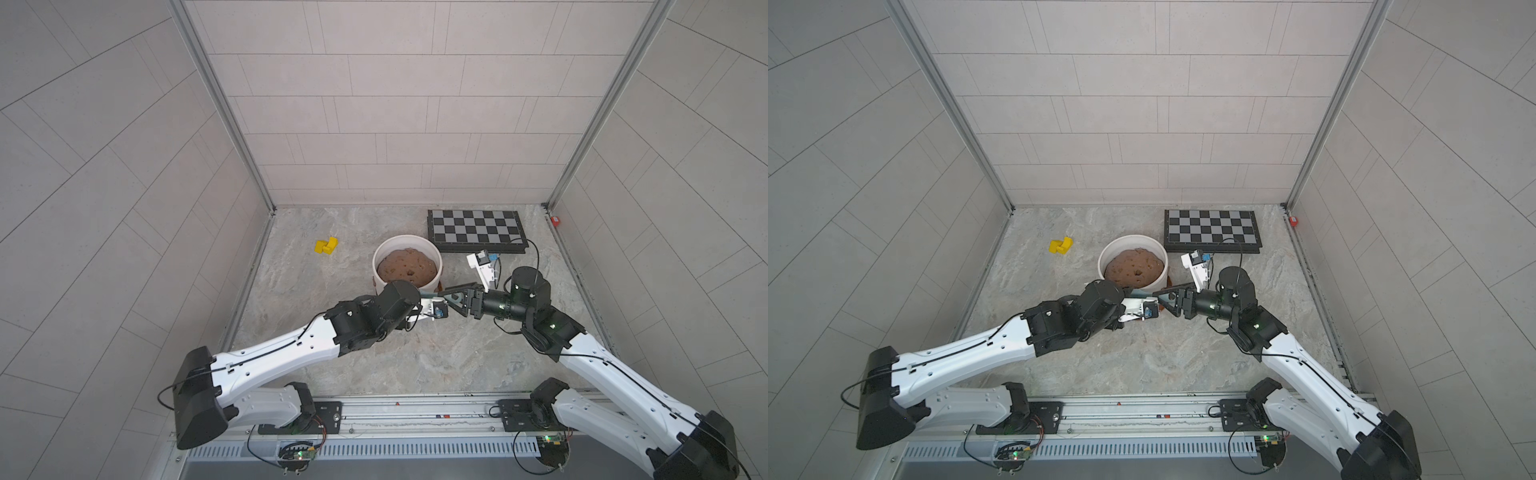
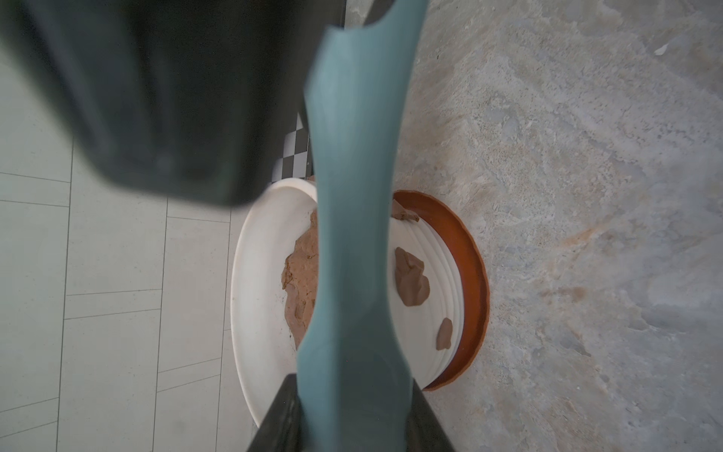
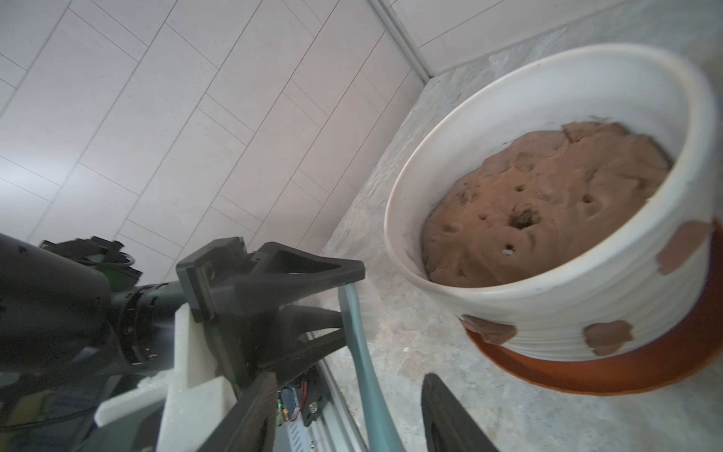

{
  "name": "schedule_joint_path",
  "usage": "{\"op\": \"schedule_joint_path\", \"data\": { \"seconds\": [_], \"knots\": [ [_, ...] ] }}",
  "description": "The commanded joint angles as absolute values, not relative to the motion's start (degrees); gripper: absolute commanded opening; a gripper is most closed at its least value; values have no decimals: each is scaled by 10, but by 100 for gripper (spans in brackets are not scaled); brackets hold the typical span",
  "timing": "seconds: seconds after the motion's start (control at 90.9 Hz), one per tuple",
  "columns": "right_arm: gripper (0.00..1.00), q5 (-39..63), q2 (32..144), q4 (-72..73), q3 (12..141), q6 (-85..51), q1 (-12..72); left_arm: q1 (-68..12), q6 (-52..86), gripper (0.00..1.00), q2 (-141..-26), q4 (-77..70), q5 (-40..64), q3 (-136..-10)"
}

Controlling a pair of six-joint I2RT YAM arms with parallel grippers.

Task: Scrub the dried mud off the ceramic pot
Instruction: Pick up the brush from the center of the board.

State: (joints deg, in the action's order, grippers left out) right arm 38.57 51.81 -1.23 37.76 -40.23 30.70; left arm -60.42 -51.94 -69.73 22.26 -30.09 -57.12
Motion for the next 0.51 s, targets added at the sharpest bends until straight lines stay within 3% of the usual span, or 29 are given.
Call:
{"op": "schedule_joint_path", "data": {
  "seconds": [0.0, 0.495],
  "knots": [
    [53, 442, 533, -12, 389, -385, 309, -606, -546, 24, -689, 196, -302, -577],
    [30, 451, 561, 5, 395, -379, 309, -627, -588, 26, -690, 176, -322, -569]
  ]
}}
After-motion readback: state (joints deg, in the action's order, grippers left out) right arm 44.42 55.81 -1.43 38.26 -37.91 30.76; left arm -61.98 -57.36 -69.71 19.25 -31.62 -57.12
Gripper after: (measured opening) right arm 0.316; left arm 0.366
